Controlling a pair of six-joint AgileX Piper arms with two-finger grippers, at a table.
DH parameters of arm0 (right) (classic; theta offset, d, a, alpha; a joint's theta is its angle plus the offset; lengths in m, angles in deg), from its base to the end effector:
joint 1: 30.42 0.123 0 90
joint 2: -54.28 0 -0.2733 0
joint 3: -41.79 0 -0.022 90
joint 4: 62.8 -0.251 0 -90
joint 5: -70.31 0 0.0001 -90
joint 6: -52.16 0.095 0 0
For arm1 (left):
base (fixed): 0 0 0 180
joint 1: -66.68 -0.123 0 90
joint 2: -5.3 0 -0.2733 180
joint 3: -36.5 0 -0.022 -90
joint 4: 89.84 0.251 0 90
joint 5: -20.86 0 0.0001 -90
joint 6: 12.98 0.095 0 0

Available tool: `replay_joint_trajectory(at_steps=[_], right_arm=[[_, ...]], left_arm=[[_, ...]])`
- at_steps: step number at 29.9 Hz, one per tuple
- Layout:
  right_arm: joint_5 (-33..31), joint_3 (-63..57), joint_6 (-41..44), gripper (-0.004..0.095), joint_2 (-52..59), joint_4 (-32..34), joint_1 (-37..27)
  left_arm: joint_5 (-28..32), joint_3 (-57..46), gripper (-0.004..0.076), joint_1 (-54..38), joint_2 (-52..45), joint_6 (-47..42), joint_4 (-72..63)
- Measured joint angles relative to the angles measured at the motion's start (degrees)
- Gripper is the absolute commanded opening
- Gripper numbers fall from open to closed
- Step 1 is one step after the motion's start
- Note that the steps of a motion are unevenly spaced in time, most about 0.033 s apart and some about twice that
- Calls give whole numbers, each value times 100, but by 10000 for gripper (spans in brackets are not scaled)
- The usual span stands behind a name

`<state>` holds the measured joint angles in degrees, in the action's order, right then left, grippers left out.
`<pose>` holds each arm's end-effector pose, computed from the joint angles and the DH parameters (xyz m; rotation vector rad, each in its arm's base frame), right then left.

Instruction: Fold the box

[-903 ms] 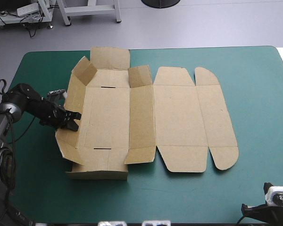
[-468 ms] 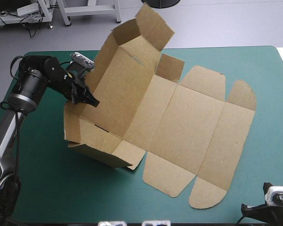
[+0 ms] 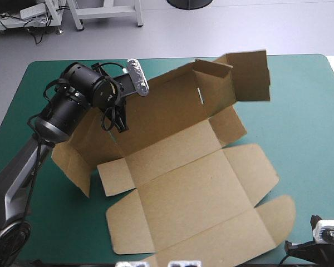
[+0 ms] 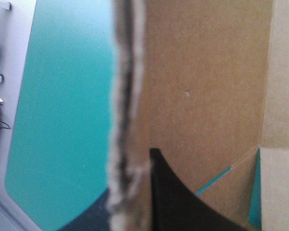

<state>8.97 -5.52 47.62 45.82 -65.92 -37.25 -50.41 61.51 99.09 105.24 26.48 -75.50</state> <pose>0.0097 0.0034 0.2793 0.0377 2.0429 -0.0589 0.2955 -0.1612 0.4024 1.5023 2.0545 0.3814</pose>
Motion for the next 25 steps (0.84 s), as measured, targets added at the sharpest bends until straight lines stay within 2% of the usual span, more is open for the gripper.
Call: replay_joint_trajectory(at_steps=[7,15,25], right_arm=[[0,0,0,-17,0,0,0],[0,0,0,-17,0,0,0],[0,43,0,-17,-10,0,0]], left_arm=[[185,0,-10,628,0,504,394],[300,0,-10,1440,0,540,598],[940,-991,-10,1884,-4,-169,1934]])
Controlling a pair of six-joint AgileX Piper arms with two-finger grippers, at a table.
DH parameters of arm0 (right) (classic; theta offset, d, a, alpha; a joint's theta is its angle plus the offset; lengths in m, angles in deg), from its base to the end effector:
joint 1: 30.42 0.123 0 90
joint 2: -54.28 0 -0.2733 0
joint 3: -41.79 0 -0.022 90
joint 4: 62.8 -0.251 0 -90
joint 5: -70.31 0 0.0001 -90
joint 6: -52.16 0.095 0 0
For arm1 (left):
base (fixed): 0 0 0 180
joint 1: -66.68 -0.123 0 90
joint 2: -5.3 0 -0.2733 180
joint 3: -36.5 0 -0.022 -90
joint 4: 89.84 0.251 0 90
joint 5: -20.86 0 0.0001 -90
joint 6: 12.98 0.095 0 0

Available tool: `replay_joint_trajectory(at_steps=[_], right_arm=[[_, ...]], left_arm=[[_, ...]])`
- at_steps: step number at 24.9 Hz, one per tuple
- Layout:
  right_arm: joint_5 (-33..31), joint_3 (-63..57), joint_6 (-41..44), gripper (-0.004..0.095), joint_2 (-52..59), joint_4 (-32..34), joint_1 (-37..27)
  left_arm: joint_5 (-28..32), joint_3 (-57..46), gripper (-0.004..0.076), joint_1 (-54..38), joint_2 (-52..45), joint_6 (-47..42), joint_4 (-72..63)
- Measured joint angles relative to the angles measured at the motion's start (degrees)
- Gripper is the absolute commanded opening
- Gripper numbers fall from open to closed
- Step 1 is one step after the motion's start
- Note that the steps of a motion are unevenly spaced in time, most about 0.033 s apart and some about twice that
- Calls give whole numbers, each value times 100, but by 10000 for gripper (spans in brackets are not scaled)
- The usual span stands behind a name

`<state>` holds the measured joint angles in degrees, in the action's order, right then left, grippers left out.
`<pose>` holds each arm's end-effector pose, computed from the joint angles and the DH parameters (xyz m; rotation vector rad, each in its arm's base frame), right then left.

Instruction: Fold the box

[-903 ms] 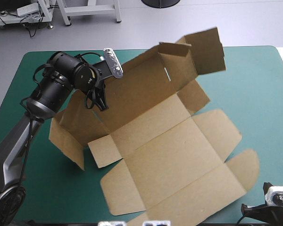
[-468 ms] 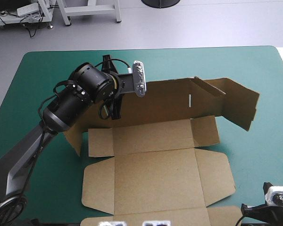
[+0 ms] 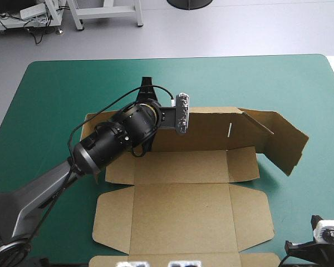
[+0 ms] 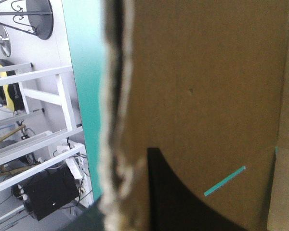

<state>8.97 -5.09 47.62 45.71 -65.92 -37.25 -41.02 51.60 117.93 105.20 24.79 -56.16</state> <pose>0.0092 0.0035 0.2814 0.0374 2.0373 -0.0595 0.2527 -0.2406 0.3715 1.8100 1.6239 0.6611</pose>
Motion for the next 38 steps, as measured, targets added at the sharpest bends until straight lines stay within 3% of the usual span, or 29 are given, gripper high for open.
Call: replay_joint_trajectory(at_steps=[9,19,27,29,31,38], right_arm=[[173,886,54,-18,-855,0,0],[600,3235,245,-18,-3343,-228,0],[-258,6178,-153,-18,-6535,-977,0],[-837,7096,-257,-18,-7525,-1091,0],[-1024,7663,-335,-18,-8229,-1297,0],[-1024,7995,-512,-18,-9144,-1844,0]], left_arm=[[220,-526,-10,20,0,-878,493],[466,-556,-10,564,0,-1251,786],[666,-1035,-10,677,0,-1749,1490],[798,-1152,-10,677,0,-1975,1716],[895,-1184,-10,677,0,-2104,1797],[1038,-1200,-10,677,0,-2334,1845]])
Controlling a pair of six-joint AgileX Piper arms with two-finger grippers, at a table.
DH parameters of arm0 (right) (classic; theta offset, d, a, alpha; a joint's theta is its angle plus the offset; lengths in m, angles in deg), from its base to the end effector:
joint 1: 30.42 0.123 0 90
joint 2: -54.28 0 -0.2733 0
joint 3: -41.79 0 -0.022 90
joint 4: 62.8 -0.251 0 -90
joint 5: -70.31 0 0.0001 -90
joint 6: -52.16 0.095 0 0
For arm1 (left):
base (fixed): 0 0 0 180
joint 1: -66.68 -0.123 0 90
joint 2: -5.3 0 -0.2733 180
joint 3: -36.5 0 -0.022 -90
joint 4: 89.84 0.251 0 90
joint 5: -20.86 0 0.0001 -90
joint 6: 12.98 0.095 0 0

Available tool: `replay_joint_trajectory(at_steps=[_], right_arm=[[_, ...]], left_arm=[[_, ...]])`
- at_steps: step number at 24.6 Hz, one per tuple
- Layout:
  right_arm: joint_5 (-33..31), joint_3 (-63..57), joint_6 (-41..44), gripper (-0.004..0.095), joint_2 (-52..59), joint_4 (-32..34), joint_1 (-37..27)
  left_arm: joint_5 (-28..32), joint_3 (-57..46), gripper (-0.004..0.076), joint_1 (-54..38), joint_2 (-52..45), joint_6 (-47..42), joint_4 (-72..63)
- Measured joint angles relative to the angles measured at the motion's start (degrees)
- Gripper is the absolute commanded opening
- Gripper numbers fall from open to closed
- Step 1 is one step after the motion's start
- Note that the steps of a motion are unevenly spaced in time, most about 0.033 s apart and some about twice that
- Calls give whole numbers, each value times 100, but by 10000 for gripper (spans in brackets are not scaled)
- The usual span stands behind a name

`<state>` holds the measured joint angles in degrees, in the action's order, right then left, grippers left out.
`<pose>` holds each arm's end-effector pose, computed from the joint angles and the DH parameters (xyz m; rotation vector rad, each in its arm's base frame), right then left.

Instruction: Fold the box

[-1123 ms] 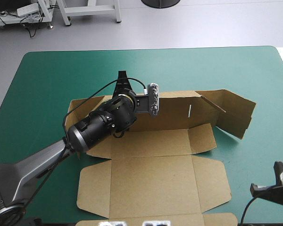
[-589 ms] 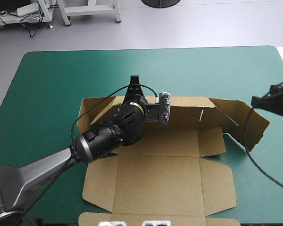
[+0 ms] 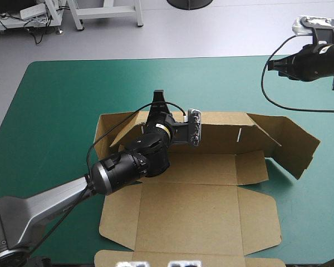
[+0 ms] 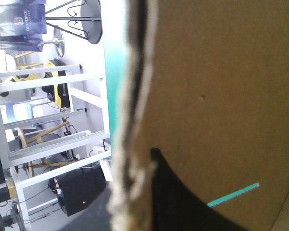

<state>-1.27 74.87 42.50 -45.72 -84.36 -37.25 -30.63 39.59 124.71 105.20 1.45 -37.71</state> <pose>0.3317 -0.0064 0.4454 -0.0777 2.3543 0.3463 0.2362 -0.2676 0.3320 1.6541 1.5257 0.7292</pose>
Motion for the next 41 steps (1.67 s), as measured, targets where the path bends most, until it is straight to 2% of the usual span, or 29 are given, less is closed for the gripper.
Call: replay_joint_trajectory(at_steps=[10,17,26,33,41], right_arm=[[7,-1371,-520,-18,-219,152,0],[14,-1549,-670,-18,-219,403,0],[95,-2084,-959,-18,-208,-14,0],[128,-2334,-1007,-18,340,13,0],[335,-3195,-1026,-18,901,208,-5]], left_arm=[[45,-49,-10,0,0,-105,178],[52,-57,-10,0,0,-318,205],[61,-69,-10,5,0,-380,205],[72,-106,-10,11,0,-556,210],[203,-129,-10,11,0,-1031,212]])
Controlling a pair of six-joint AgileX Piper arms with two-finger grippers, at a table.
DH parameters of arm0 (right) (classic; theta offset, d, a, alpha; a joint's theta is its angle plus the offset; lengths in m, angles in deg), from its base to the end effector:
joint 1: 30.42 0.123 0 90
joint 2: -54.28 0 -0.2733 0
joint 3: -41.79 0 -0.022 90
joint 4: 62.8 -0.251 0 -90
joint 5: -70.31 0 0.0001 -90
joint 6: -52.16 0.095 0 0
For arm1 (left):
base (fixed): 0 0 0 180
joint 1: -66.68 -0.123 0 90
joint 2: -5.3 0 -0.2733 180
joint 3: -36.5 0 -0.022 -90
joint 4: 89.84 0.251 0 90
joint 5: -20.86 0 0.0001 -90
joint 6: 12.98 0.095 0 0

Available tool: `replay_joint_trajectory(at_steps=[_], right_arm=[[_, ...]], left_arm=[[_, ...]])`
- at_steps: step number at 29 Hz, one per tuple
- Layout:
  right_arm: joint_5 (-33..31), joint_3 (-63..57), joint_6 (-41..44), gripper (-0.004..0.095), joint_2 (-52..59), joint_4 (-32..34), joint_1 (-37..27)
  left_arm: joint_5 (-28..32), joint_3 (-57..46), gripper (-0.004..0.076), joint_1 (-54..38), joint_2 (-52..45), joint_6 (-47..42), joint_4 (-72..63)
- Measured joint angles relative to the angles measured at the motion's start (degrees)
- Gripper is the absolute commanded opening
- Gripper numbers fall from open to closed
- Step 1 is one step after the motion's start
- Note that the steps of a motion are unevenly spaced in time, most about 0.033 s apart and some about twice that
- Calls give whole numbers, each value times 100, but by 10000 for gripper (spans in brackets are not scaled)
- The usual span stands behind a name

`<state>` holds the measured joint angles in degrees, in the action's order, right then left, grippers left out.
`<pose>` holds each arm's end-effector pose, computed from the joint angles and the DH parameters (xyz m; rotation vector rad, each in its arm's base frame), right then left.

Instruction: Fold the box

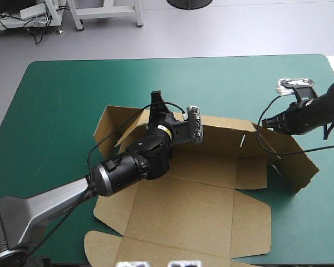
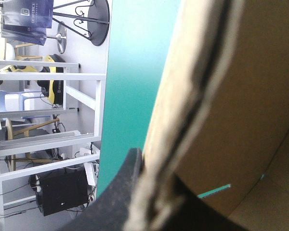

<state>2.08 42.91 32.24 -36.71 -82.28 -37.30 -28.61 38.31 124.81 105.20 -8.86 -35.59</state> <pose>0.2924 -0.0056 0.3357 -0.2165 2.6680 0.3270 0.2366 -0.2694 0.3282 1.5168 1.5977 0.6479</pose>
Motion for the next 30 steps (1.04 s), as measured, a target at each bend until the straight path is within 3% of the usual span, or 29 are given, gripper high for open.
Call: replay_joint_trajectory(at_steps=[7,20,30], right_arm=[[-30,-36,164,-18,18,643,0],[-43,-36,170,-18,18,668,0],[-87,-36,190,-18,18,381,-4]], left_arm=[[6,-26,-10,10,0,33,-45],[340,-316,-10,0,0,457,343],[441,-379,-10,-6,11,-301,618]])
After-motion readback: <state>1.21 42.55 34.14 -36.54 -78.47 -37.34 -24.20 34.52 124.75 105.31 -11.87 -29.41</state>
